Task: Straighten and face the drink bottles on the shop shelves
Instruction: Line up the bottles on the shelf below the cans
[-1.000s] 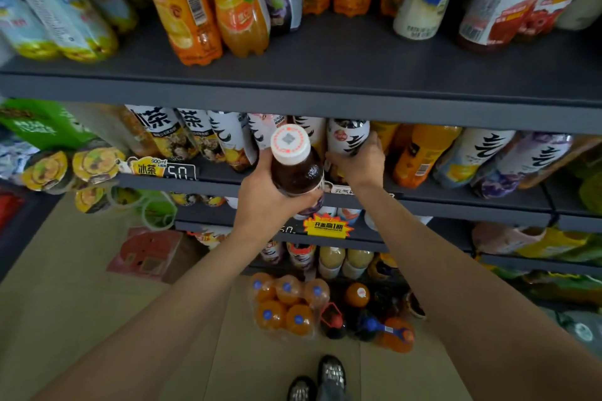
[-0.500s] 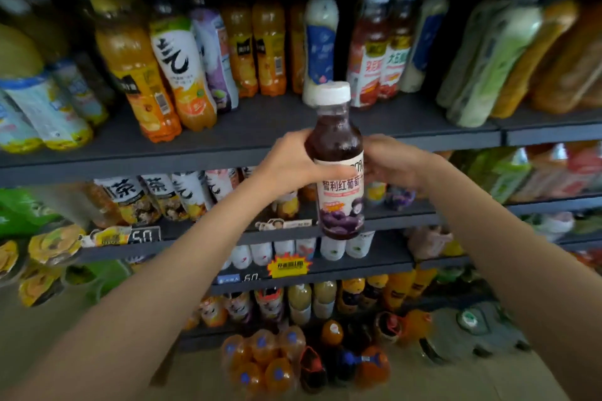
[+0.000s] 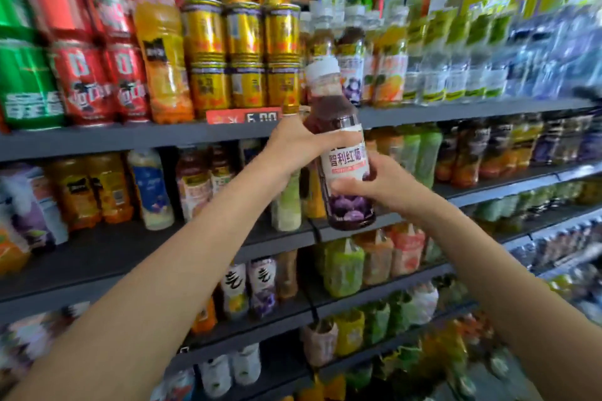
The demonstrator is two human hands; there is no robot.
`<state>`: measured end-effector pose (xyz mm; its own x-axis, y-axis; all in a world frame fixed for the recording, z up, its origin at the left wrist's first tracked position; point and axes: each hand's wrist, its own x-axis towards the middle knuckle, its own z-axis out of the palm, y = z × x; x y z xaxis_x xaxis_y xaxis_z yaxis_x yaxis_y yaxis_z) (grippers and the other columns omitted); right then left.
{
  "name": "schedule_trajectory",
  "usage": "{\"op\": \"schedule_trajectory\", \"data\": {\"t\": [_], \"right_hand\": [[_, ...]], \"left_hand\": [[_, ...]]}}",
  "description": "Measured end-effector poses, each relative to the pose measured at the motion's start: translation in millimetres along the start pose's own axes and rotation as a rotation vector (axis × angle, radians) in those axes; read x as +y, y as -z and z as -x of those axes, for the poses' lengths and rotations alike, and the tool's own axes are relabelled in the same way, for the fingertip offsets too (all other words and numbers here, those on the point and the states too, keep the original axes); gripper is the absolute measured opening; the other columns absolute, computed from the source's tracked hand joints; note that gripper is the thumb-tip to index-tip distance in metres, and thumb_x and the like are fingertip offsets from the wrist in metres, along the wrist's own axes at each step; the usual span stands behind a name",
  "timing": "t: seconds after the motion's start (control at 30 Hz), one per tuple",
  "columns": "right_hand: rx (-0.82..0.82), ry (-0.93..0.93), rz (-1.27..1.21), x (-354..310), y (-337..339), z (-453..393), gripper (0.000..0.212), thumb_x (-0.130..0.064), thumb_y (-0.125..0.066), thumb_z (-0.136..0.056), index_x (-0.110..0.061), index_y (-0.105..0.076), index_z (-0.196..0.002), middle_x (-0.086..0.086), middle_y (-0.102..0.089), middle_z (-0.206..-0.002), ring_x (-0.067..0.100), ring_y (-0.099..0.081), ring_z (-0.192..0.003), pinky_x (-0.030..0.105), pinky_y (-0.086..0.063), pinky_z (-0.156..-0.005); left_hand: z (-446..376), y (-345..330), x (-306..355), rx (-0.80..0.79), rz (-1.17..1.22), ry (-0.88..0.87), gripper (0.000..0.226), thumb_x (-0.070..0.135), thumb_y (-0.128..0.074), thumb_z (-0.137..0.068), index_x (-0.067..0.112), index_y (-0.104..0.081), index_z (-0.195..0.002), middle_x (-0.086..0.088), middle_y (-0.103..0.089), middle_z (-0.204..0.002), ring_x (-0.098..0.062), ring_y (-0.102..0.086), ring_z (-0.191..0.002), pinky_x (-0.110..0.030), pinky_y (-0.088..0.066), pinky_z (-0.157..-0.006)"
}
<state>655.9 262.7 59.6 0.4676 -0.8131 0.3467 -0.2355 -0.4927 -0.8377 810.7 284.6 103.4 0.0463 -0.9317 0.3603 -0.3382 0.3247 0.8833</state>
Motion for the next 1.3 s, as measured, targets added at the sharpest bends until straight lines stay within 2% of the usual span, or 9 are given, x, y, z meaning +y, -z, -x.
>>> {"op": "schedule_trajectory", "data": {"t": [0.13,0.3,0.47,0.67,0.8,0.93,1.03,1.13,1.3], "right_hand": [[0.109,-0.017,0.165,29.9,84.9,3.6,0.034,-0.022,-0.082,-0.067,-0.025,-0.063,-0.094,-0.014,-0.071,-0.084,0.002,-0.065,-0.080,0.023,-0.051,-0.078],[0.297,0.057,0.311,39.3,136.0,-8.8,0.044,-0.030,-0.085,-0.061,-0.017,-0.062,-0.097,0.005,-0.068,-0.096,0.017,-0.062,-0.083,0.035,-0.051,-0.080],[0.424,0.164,0.236,35.6,146.2,-39.3,0.042,-0.037,-0.083,-0.063,-0.025,-0.057,-0.094,0.003,-0.065,-0.095,0.012,-0.059,-0.082,0.010,-0.043,-0.062],[0.486,0.235,0.147,16.5,148.5,-106.5,0.040,-0.036,-0.081,-0.068,-0.019,-0.058,-0.095,-0.008,-0.063,-0.090,0.001,-0.056,-0.074,0.004,-0.041,-0.056],[0.446,0.142,0.146,18.1,145.8,-156.1,0.038,-0.038,-0.080,-0.070,-0.019,-0.058,-0.093,-0.003,-0.066,-0.094,0.010,-0.061,-0.084,0.023,-0.049,-0.069],[0.455,0.060,0.140,36.4,137.1,-190.2,0.038,-0.040,-0.077,-0.073,-0.015,-0.057,-0.094,-0.002,-0.063,-0.088,0.013,-0.059,-0.079,0.020,-0.045,-0.059],[0.440,0.057,0.158,41.5,133.2,-203.4,0.046,-0.038,-0.076,-0.075,-0.007,-0.057,-0.103,0.002,-0.066,-0.094,0.016,-0.061,-0.084,0.031,-0.053,-0.073],[0.396,0.032,0.160,42.6,132.5,-207.6,0.049,-0.034,-0.073,-0.079,-0.005,-0.051,-0.111,0.002,-0.060,-0.097,0.015,-0.057,-0.087,0.028,-0.047,-0.071],[0.479,0.023,0.239,51.1,123.5,-193.9,0.071,-0.032,-0.073,-0.079,0.000,-0.034,-0.130,0.016,-0.045,-0.129,0.027,-0.046,-0.118,0.031,-0.041,-0.095]], "left_hand": [[-30.6,-82.1,19.9,-0.019,0.024,0.011,0.024,0.031,-0.085,-0.063,0.025,-0.069,-0.080,0.005,-0.073,-0.086,-0.012,-0.069,-0.083,-0.039,-0.055,-0.085],[-59.2,-126.7,43.6,-0.010,0.139,0.004,0.034,0.023,-0.080,-0.070,0.024,-0.064,-0.100,0.005,-0.070,-0.100,-0.011,-0.066,-0.092,-0.029,-0.054,-0.083],[-83.9,-127.6,59.2,0.030,0.023,-0.106,0.045,0.032,-0.076,-0.074,0.032,-0.051,-0.110,0.012,-0.062,-0.110,-0.003,-0.058,-0.101,-0.023,-0.049,-0.084],[-117.0,-100.3,44.1,0.254,-0.062,-0.055,0.045,0.033,-0.065,-0.086,0.019,-0.052,-0.127,0.001,-0.060,-0.123,-0.015,-0.054,-0.113,-0.035,-0.042,-0.101],[-141.0,-88.4,24.5,0.298,-0.112,-0.044,0.029,0.024,-0.050,-0.096,0.019,-0.054,-0.124,0.001,-0.057,-0.119,-0.013,-0.056,-0.104,-0.024,-0.044,-0.084],[-161.7,-78.5,-0.2,0.296,-0.217,0.019,0.031,0.025,-0.051,-0.095,0.018,-0.054,-0.125,0.002,-0.055,-0.118,-0.016,-0.054,-0.110,-0.028,-0.044,-0.088],[-165.7,-75.1,-12.4,0.323,-0.265,0.029,0.034,0.018,-0.053,-0.092,0.017,-0.053,-0.126,0.001,-0.059,-0.115,-0.017,-0.055,-0.109,-0.030,-0.044,-0.093],[-160.1,-77.8,-15.5,0.358,-0.384,-0.026,0.030,0.014,-0.053,-0.091,0.014,-0.054,-0.122,0.003,-0.059,-0.110,-0.012,-0.055,-0.103,-0.027,-0.043,-0.094],[-126.5,-87.4,-22.9,0.417,-0.528,-0.167,0.029,0.008,-0.054,-0.090,0.011,-0.054,-0.118,0.005,-0.056,-0.107,-0.008,-0.055,-0.096,-0.021,-0.043,-0.086]]}}
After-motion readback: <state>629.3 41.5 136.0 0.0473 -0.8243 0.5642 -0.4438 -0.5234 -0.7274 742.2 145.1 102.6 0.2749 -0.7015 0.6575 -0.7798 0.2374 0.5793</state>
